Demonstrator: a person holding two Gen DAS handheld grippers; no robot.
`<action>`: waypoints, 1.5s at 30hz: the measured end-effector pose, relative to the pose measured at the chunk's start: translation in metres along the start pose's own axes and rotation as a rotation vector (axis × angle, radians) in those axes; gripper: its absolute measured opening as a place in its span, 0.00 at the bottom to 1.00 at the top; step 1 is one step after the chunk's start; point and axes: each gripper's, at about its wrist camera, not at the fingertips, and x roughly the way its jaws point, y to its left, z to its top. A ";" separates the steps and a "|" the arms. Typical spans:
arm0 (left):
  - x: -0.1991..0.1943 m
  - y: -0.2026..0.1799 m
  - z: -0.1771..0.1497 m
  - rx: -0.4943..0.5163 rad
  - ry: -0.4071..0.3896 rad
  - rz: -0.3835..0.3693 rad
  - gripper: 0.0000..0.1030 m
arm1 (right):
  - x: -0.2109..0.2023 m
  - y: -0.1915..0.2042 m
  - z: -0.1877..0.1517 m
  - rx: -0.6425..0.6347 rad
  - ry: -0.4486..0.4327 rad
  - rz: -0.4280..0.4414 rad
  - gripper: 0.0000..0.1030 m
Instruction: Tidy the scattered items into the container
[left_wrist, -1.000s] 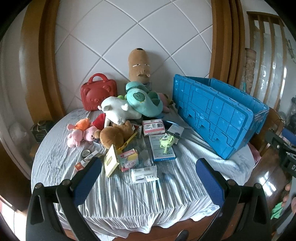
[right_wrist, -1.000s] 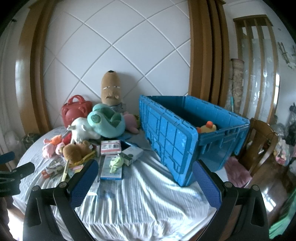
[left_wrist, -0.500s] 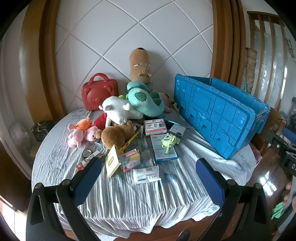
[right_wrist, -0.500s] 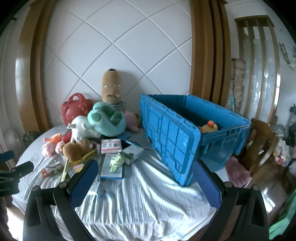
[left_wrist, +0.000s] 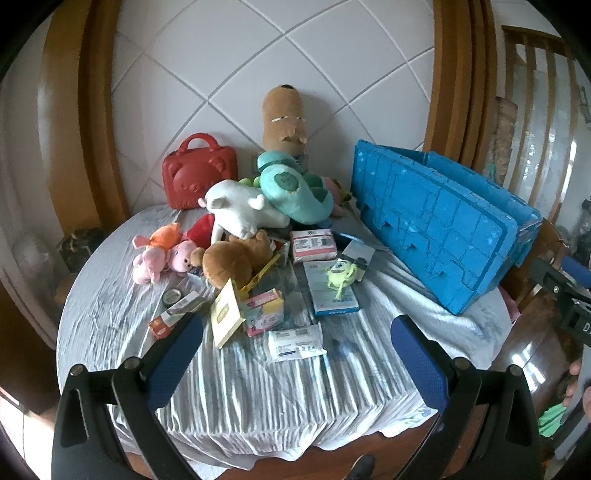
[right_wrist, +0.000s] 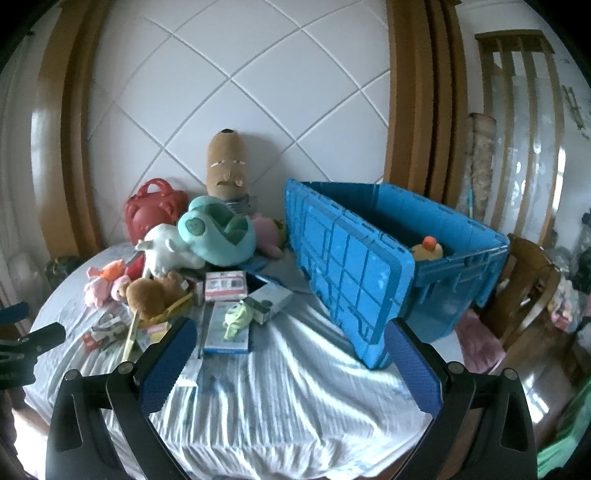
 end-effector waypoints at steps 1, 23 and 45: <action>0.001 0.001 0.000 -0.001 0.001 0.002 1.00 | 0.001 0.000 0.000 -0.002 0.003 0.002 1.00; 0.004 -0.005 0.003 0.009 0.004 0.002 1.00 | 0.010 -0.001 0.005 -0.013 0.009 0.000 1.00; 0.118 0.078 -0.045 -0.153 0.255 0.160 0.98 | 0.153 0.041 -0.036 -0.058 0.260 0.193 1.00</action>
